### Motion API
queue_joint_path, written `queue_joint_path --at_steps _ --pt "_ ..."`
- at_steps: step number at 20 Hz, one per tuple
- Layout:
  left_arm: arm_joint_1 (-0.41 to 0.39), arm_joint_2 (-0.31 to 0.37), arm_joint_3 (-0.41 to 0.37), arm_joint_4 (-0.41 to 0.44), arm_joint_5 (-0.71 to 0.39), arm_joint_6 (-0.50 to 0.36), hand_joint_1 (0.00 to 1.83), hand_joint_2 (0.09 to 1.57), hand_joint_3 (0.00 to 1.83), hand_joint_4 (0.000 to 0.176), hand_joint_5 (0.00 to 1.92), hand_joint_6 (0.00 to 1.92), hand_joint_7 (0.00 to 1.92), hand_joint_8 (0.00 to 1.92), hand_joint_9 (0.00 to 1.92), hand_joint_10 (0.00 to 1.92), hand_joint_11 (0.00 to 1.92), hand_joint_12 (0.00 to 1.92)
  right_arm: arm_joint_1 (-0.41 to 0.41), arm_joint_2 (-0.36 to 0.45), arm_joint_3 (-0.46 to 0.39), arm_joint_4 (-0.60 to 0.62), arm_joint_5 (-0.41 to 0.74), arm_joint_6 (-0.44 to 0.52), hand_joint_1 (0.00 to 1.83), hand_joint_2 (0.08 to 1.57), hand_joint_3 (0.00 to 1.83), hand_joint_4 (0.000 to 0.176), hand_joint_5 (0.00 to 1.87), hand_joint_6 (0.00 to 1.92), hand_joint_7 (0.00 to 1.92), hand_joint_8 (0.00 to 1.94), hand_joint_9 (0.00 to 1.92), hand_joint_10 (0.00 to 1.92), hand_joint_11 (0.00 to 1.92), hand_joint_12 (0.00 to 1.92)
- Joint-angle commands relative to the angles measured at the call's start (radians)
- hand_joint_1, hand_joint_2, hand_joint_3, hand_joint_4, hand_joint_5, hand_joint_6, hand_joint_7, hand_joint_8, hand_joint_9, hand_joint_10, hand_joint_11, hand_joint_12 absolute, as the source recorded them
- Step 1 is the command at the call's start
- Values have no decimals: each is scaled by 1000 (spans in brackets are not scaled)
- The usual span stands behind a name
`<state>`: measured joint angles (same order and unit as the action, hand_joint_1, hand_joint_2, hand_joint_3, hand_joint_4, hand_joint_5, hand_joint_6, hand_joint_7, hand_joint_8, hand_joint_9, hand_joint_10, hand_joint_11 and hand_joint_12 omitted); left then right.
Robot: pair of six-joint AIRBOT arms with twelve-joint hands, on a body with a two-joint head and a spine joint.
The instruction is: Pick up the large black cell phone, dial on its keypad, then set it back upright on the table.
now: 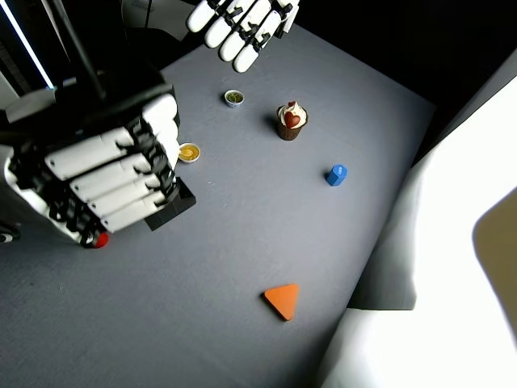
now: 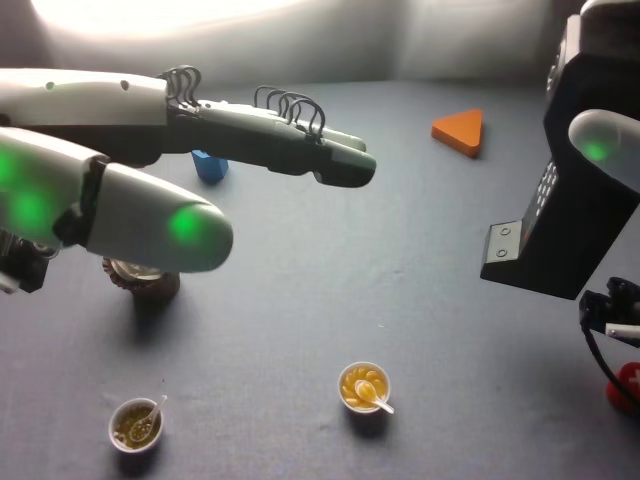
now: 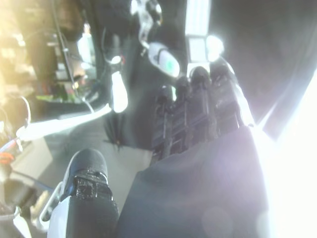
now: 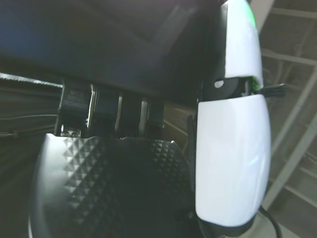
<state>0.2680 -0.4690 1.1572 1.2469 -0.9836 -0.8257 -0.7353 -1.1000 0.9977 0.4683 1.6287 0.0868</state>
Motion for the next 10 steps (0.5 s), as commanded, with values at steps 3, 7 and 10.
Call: queue_joint_path --at_steps 3,7,10 --pt "-23 8 3 -111 -53 -15 0 1190 1 0 220 3 176 4 126 5 0 461 -9 -4 33 -21 135 31 1493 1113 2 0 1031 729 827 1074 989 1191 712 1538" --pt "-28 10 -9 73 76 -229 0 1202 1 0 212 5 142 0 129 3 0 554 -25 -22 77 -15 135 34 1495 1116 1 0 983 736 835 1103 979 1177 758 1576" --pt "-30 14 -26 79 88 -256 0 1203 0 0 191 9 131 13 99 14 0 281 -36 -32 98 -15 135 36 1382 1119 0 0 973 790 866 1117 981 1261 963 1194"
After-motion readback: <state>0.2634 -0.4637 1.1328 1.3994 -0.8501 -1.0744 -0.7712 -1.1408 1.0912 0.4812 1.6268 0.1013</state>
